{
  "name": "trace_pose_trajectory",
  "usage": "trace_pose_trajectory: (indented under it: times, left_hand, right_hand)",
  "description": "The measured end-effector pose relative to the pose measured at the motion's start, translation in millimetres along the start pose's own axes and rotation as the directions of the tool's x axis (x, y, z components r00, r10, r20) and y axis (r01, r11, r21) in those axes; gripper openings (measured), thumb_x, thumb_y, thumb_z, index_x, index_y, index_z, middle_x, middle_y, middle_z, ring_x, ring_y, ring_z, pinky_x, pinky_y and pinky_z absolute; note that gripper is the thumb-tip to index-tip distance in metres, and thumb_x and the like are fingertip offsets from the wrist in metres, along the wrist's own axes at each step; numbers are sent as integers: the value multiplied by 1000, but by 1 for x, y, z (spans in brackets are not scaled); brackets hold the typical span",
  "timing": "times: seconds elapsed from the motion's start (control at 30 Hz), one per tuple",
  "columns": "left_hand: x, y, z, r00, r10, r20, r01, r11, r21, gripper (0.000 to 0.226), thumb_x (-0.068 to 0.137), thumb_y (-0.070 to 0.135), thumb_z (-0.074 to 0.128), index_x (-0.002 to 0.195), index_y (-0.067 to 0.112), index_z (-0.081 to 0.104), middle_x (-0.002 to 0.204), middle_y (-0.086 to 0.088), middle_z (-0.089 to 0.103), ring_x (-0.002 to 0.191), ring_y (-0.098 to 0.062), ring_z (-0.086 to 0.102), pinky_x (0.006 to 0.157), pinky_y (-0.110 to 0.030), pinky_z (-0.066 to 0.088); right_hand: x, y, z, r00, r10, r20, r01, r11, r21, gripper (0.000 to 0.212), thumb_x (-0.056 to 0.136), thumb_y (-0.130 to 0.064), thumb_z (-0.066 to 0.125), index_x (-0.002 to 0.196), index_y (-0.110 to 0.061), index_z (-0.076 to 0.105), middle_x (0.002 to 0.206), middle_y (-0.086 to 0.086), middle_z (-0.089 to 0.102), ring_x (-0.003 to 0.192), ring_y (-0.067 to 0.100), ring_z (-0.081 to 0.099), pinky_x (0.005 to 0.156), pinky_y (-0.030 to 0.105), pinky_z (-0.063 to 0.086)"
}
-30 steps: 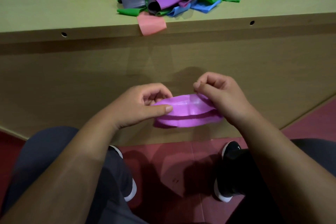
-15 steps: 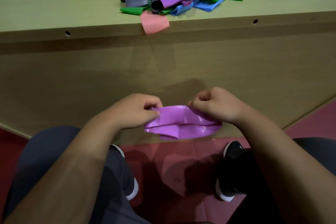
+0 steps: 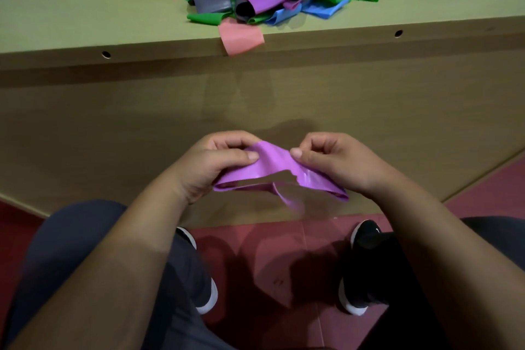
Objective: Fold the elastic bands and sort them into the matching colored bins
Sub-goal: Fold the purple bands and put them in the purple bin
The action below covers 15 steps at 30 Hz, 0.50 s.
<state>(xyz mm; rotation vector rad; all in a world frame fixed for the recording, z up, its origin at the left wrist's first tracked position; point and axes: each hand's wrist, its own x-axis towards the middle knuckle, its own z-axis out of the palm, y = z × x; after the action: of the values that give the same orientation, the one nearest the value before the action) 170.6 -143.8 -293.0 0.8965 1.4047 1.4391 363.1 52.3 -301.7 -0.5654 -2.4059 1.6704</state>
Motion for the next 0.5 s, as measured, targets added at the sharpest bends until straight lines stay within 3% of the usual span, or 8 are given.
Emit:
trace_pose_trajectory:
  times: [0.1,0.2,0.27,0.33,0.4,0.5]
  left_hand:
    - [-2,2,-15,990,-130,60,103,940,326,16,88,6,74,98,16,82,92,-2,77,81,-9,65,76,-22,50]
    - [-2,-4,-29,960,-275,49,152,661,735,16,99,19,71,105,31,81,101,9,80,91,-14,73,88,-36,54]
    - [-4,-8,-28,934,-355,-36,214,476,853,16,98,45,70,113,41,76,104,16,77,100,-14,72,94,-37,56]
    - [-4,-10,-25,903,-410,-130,280,330,902,37,93,65,68,122,42,70,112,15,72,106,-10,69,99,-31,54]
    - [-4,-13,-22,897,-417,-145,306,349,886,40,91,67,68,121,41,68,109,15,71,103,-7,68,96,-29,53]
    - [-1,-19,-18,932,-355,-72,258,512,819,27,95,53,73,115,36,74,99,16,74,91,-4,69,84,-25,53]
  right_hand:
    - [-1,5,-3,999,-3,33,9,983,-184,30,100,-46,73,87,-19,71,81,15,67,70,10,52,68,33,41]
    - [-2,10,-5,999,6,38,9,931,-364,29,98,-50,72,83,-25,71,74,-3,68,64,3,53,65,28,44]
    - [-1,14,-5,998,26,51,3,872,-490,30,96,-54,72,83,-27,69,71,-12,67,62,1,54,63,26,44]
    - [-2,17,-6,998,42,48,-8,836,-549,30,95,-56,72,83,-29,69,68,-18,65,61,1,56,61,23,44]
    - [-3,19,-5,998,47,45,-16,852,-524,29,95,-53,74,82,-27,69,65,-18,63,59,1,53,58,20,41]
    - [-3,19,-4,997,66,42,-47,937,-346,31,98,-48,74,83,-22,68,62,-13,57,56,2,46,59,26,39]
